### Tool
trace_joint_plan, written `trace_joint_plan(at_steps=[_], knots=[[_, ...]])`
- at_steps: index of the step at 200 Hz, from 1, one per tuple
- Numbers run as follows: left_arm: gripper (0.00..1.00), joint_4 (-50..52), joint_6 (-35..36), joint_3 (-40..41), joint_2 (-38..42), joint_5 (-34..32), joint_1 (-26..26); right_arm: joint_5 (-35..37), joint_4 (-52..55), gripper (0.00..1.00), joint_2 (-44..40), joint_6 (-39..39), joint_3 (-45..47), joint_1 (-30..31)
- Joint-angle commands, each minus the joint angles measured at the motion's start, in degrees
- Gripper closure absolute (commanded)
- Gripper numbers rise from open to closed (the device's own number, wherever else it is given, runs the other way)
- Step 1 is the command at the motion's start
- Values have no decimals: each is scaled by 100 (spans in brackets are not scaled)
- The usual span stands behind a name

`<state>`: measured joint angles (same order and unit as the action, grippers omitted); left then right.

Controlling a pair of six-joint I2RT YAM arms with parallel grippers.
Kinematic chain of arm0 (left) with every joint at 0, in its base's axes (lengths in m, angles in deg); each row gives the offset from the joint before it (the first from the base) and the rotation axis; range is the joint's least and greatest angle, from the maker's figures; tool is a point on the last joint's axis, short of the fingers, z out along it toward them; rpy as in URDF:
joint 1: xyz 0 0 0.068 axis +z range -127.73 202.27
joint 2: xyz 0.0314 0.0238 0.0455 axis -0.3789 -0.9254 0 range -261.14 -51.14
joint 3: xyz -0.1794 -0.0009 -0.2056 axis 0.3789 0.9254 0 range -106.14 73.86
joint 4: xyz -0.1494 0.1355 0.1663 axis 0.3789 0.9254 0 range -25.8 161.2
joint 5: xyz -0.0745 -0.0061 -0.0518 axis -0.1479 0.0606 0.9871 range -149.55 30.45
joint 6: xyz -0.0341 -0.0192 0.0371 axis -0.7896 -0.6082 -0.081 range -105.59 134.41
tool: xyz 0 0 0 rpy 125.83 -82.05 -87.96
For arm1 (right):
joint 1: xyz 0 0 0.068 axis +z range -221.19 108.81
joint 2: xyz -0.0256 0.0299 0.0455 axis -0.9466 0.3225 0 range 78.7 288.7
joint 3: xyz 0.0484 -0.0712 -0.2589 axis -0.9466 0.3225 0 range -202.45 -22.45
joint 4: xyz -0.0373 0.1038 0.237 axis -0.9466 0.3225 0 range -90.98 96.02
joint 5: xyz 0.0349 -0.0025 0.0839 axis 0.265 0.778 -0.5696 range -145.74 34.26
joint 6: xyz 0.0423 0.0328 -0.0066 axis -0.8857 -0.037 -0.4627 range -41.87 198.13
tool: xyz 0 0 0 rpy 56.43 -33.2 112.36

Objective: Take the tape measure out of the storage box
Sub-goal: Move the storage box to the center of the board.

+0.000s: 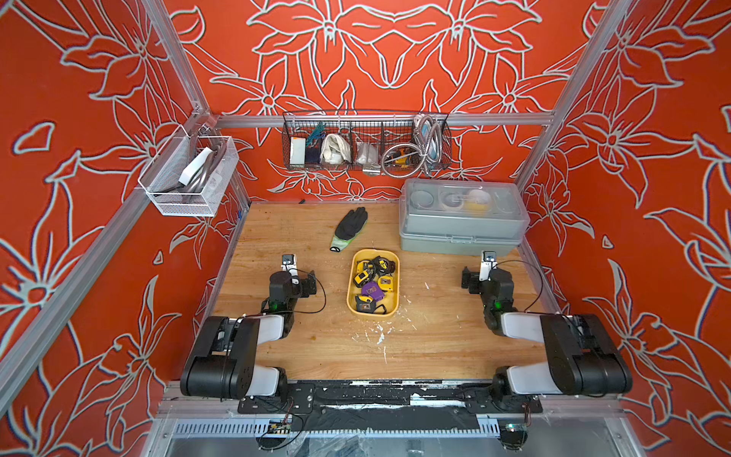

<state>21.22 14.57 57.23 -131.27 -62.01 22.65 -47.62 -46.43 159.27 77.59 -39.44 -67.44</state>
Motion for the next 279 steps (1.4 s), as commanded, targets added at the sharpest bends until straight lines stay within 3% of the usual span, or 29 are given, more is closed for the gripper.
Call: trace_joint_plan(at_steps=[1, 170, 180, 189, 219, 235, 249, 264, 279], knots=[[1, -140, -16, -120, -56, -27, 29, 164, -78, 0, 33, 66, -120, -34], [1, -17, -46, -192, -38, -45, 47, 146, -60, 0, 29, 71, -120, -41], [1, 404, -83, -387, 157, -209, 37, 129, 1, 0, -35, 121, -149, -29], [1, 1487, -135, -876, 393, -389, 32, 184, 347, 0, -214, 137, -274, 13], [1, 4143, -516, -2745, 455, -726, 34, 954, 3315, 0, -706, -406, -1815, 63], [1, 5566, -899, -3640, 213, -94, 28, 842, 4536, 0, -762, -854, -2524, 120], [1, 6434, -1354, -4082, 14, 557, -7, -10, 5380, 0, -759, -875, -3047, 228], [1, 6929, -1702, -4230, -34, 1272, -105, -189, 6205, 0, -694, -783, -3533, 675], [1, 7225, -1829, -4244, 56, 1584, -380, -480, 6864, 0, -616, -705, -3987, 1140]])
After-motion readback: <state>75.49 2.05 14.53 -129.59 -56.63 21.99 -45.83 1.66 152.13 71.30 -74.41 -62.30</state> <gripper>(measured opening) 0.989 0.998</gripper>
